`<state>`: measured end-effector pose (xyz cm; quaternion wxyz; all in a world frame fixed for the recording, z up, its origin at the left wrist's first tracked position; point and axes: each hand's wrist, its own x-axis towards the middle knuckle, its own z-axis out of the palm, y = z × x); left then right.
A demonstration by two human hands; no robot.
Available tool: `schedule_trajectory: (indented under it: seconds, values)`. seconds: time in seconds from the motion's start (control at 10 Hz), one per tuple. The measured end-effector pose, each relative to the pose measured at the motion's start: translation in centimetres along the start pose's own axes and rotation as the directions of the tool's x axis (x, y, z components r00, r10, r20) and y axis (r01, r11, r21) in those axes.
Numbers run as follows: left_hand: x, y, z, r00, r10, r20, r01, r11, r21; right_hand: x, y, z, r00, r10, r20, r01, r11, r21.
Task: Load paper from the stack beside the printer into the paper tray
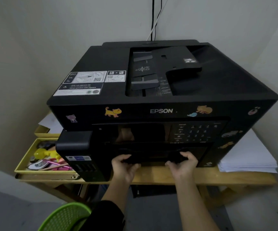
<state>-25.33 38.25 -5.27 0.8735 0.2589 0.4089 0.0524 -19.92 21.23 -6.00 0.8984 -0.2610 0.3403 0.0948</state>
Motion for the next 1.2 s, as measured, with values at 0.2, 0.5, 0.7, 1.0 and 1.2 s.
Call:
schedule_trajectory:
  seconds: [0.2,0.5,0.7,1.0,1.2]
  values:
    - [0.3,0.2,1.8,0.994,-0.086,-0.063,0.078,0.991,-0.112,0.7,0.1,1.0,0.994,0.015,-0.109,-0.007,0.998,0.066]
    - [-0.9,-0.3,1.5,0.995,-0.089,0.050,0.094,0.989,-0.114,-0.1,-2.2,-1.0,0.987,0.134,-0.093,-0.153,0.957,-0.248]
    - [-2.1,-1.5,1.8,0.993,-0.014,-0.114,0.086,0.745,0.661,-1.8,-0.8,-1.1,0.970,-0.183,-0.158,0.019,0.708,-0.706]
    - [-8.8,-4.1,4.6,0.901,0.377,0.215,-0.186,-0.112,0.976,-7.5,-0.7,0.5,0.804,-0.458,0.380,0.237,-0.339,-0.910]
    - [-13.6,-1.0,8.4,0.524,0.604,0.601,-0.506,-0.347,0.790,-13.6,-4.2,6.4,0.538,-0.426,0.727,0.501,-0.531,-0.683]
